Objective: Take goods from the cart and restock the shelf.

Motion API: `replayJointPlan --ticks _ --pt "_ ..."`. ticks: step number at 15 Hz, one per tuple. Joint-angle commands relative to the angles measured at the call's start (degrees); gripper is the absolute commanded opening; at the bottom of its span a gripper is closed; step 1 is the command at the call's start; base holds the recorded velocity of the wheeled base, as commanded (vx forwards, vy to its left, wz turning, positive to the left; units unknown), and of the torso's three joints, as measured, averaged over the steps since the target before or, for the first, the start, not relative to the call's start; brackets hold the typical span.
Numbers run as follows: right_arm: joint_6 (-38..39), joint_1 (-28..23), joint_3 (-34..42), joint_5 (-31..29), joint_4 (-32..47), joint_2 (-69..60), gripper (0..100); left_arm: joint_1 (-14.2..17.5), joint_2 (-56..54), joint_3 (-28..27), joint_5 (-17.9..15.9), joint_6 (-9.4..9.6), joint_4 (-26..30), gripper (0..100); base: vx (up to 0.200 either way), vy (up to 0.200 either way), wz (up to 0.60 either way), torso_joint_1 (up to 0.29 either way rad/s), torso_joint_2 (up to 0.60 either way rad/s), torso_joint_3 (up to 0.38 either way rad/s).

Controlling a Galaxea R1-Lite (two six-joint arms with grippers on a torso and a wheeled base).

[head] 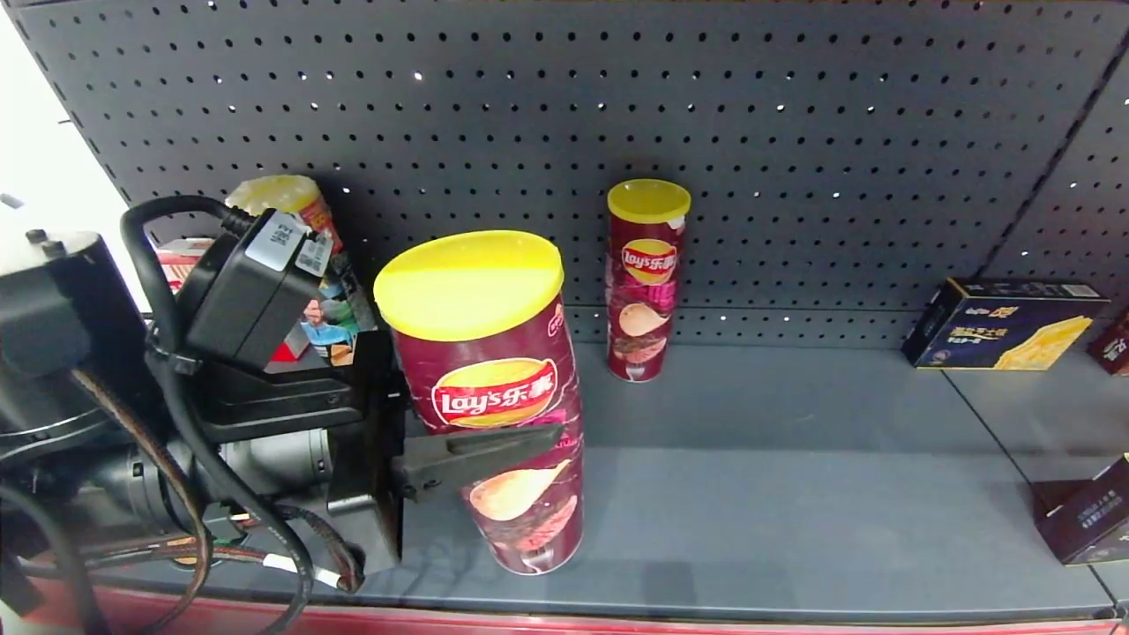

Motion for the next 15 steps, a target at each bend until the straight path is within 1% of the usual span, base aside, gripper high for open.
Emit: replayJointPlan --ticks 1,10,11,12,13,14,15 --pt "0.0 0.0 0.0 0.0 -0.1 0.0 100 0.1 0.0 0.1 0.0 -0.01 0.0 0 0.000 0.000 0.00 0.000 0.00 0.000" --pt "-0.1 0.0 0.0 -0.1 0.0 0.1 100 0.5 0.3 0.7 0.0 0.25 -0.1 0 0.000 0.000 0.00 0.000 0.00 0.000" --pt "-1.9 0.0 -2.5 0.5 0.2 0.5 100 0.8 0.2 1.0 -0.1 0.43 -0.2 0 0.000 0.000 0.00 0.000 0.00 0.000" --pt "-2.2 -0.5 -8.7 0.8 0.0 5.2 100 1.3 0.2 0.6 -0.1 0.34 -0.2 0 0.000 0.000 0.00 0.000 0.00 0.000" --pt "-2.8 2.0 -14.8 3.1 -1.1 19.6 100 1.5 0.6 0.1 -0.1 0.34 -0.2 0 0.000 0.000 0.00 0.000 0.00 0.000" --pt "-4.8 3.5 -17.5 4.0 -3.3 21.3 100 1.5 0.7 0.0 0.1 0.34 -0.2 0 0.000 0.000 0.00 0.000 0.00 0.000" --pt "-6.1 3.7 -18.7 4.2 -3.4 23.8 100 1.5 0.7 0.2 0.3 0.34 -0.2 0 0.000 0.000 0.00 0.000 0.00 0.000"
